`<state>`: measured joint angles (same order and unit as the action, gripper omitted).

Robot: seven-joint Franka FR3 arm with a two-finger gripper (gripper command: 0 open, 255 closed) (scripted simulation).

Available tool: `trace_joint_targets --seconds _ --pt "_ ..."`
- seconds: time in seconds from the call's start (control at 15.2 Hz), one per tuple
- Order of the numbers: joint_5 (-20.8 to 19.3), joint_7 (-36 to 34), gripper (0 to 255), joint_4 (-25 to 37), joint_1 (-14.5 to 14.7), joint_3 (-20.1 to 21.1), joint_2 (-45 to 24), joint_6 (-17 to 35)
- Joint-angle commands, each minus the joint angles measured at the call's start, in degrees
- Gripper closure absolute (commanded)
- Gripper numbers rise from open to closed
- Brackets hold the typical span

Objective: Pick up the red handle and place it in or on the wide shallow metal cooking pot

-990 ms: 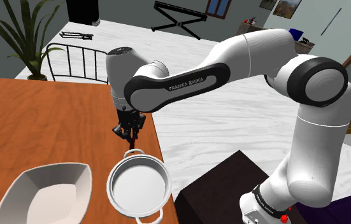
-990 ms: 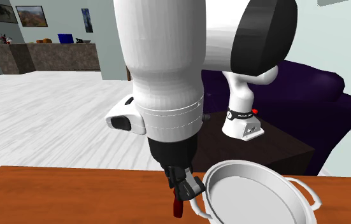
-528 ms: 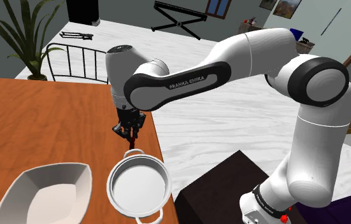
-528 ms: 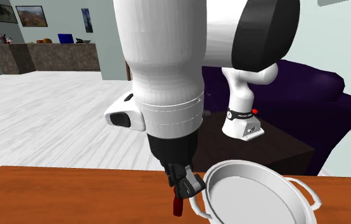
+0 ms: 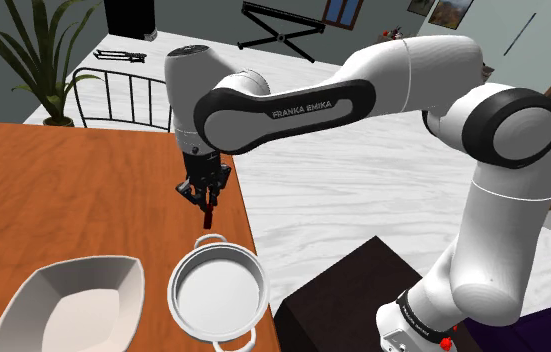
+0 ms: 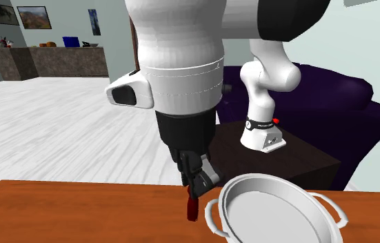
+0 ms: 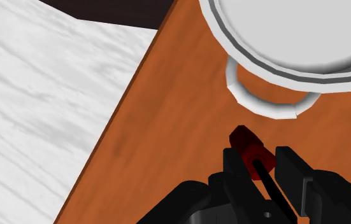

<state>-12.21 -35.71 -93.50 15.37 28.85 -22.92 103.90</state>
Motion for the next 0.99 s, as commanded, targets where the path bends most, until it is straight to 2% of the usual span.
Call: trace_joint_targets --seconds 0.0,0.79,0.92 --pt "0.3 0.2 255 0.7 -0.1 0.1 0.6 -1.2" --pt "1.3 1.1 255 7.4 0.2 0.6 2.1 -9.2" --pt "2.7 -0.3 255 3.4 0.4 1.6 5.3 -8.2"
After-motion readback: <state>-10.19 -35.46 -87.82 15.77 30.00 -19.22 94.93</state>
